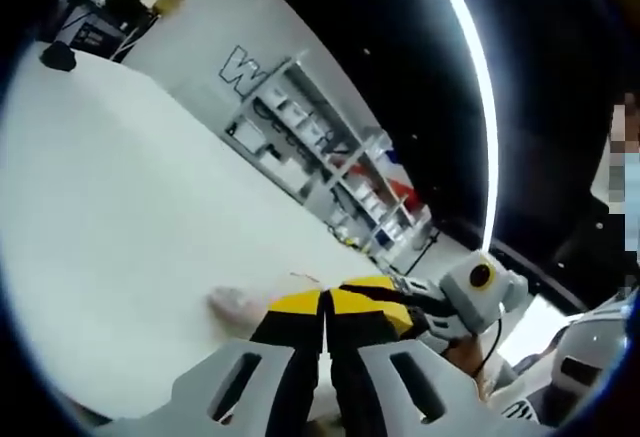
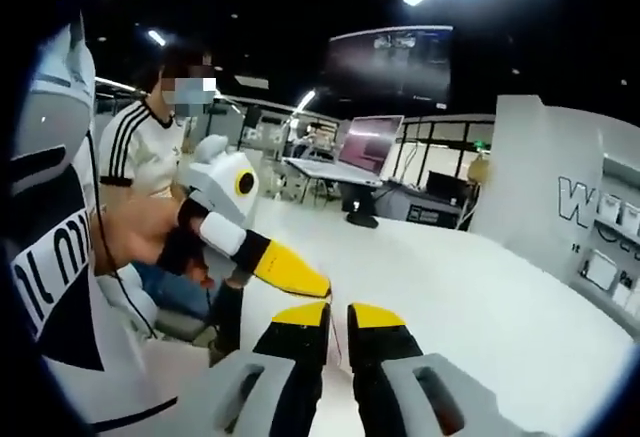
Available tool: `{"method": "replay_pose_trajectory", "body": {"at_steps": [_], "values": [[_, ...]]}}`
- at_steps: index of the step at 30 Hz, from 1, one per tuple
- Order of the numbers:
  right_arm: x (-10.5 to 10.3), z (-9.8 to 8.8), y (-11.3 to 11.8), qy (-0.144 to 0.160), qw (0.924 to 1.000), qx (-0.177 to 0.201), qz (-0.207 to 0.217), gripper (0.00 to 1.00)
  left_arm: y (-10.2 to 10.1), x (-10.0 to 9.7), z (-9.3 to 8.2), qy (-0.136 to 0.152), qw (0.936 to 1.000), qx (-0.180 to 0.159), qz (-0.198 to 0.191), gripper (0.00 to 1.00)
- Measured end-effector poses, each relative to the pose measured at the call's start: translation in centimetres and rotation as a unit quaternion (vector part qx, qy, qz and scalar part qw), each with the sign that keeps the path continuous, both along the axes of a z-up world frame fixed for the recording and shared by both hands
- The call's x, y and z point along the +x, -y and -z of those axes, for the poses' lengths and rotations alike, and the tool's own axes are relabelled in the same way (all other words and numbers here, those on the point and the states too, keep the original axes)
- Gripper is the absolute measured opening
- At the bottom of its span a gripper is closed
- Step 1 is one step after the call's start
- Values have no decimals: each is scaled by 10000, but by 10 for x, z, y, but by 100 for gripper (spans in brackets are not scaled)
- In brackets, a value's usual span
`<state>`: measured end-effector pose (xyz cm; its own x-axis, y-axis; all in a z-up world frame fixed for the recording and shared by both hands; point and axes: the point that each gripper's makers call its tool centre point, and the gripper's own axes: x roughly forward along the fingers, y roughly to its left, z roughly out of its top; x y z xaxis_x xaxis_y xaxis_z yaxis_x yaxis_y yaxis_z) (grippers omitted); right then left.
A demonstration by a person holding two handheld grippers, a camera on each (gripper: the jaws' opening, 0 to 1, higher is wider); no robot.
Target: Open the resealable bag by pulling the two sides of the seal apart until the entire bag opening is separated and visibly accessible.
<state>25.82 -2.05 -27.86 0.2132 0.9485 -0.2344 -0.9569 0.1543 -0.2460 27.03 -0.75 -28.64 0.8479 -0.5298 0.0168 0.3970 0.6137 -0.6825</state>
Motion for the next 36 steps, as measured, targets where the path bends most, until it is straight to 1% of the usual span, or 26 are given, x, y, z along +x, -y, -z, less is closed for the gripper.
{"method": "replay_pose_trajectory", "body": {"at_steps": [2, 4, 7, 10, 12, 16, 18, 19, 21, 22, 24, 26, 28, 30, 32, 36], "values": [[1, 1, -1, 5, 10000, -49, -8, 0, -1, 0, 0, 2, 10000, 11, -8, 1], [3, 1, -2, -5, 10000, -59, 0, 0, -1, -1, 0, 7, 10000, 39, -9, 1], [6, -1, -2, -134, 9999, 16, 49, 0, -2, -2, 1, 5, 10000, 44, -8, 1], [7, -1, -2, -166, 9998, 49, 79, 0, -2, -2, 1, 0, 10000, 25, -4, 1], [7, -1, 0, -70, 9999, 44, 71, 0, -1, -2, 1, -1, 10000, 36, 1, 1], [15, -6, 7, -24, 9996, 94, 260, 0, -2, -2, 2, 4, 10000, 67, -6, 1], [10, -7, 8, -21, 9998, 92, 162, 0, -2, -2, 1, 1, 10000, 33, -18, 1], [6, -7, 7, -26, 10000, 75, 54, 0, -2, -2, 1, -6, 10000, 21, -16, 1], [0, -6, 5, 12, 10000, 10, -72, 5, -2, -2, 2, -9, 10000, 18, -16, 1], [0, -5, 5, 11, 10000, -24, -65, 6, -2, -2, 2, -10, 10000, 16, -14, 1], [0, 2, 4, 41, 9998, -203, -78, 5, -2, -2, 1, -10, 10000, 11, -22, 1], [1, 7, 3, 12, 9995, -300, -65, 2, -2, -2, 1, -5, 10000, 14, -20, 1], [2, 9, 4, -59, 9995, -313, -54, 0, -2, -2, 1, -7, 10000, 22, -23, 1], [2, 7, 4, -139, 9996, -246, -25, 0, -2, -2, 2, -3, 10000, 15, -31, 1], [3, 6, 4, -284, 9995, -158, -13, 0, -3, -2, 1, 15, 10000, -8, -35, 1], [3, 3, 4, -931, 9953, 264, -27, 0, -2, -1, -3, 109, 9999, -15, -38, 2]]}}
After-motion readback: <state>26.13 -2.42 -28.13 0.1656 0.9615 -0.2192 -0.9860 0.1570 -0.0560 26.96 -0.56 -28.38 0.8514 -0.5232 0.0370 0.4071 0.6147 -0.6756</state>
